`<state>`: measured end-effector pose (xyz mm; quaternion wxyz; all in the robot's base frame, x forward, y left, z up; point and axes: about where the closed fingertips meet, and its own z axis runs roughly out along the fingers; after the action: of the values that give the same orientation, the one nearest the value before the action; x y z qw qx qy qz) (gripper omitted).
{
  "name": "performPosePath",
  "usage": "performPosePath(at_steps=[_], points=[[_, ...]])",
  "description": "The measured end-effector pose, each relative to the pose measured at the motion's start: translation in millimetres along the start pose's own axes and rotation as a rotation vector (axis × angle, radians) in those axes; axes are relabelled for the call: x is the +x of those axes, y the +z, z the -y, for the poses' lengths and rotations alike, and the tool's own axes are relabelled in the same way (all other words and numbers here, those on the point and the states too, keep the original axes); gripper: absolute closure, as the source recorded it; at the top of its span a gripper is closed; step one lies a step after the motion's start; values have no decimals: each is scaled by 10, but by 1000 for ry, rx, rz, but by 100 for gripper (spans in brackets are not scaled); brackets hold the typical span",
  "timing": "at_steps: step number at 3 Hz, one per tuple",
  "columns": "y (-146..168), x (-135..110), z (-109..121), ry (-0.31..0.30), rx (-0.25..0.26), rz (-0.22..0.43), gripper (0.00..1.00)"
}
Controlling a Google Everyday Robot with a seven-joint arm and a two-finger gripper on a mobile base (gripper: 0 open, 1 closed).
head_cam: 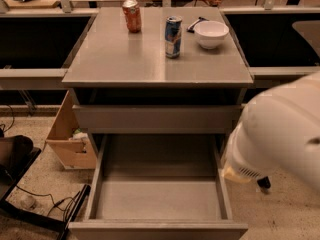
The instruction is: Close middle drawer
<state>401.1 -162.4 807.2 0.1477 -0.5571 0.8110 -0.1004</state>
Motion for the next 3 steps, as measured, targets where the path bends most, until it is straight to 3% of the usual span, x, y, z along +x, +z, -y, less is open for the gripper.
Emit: performPosePath(at_steps=[1,2,3], points=[[704,192,-510,10,-81,-28,86],[1322,329,-906,47,-149,12,100],[1322,329,-906,47,-149,12,100]])
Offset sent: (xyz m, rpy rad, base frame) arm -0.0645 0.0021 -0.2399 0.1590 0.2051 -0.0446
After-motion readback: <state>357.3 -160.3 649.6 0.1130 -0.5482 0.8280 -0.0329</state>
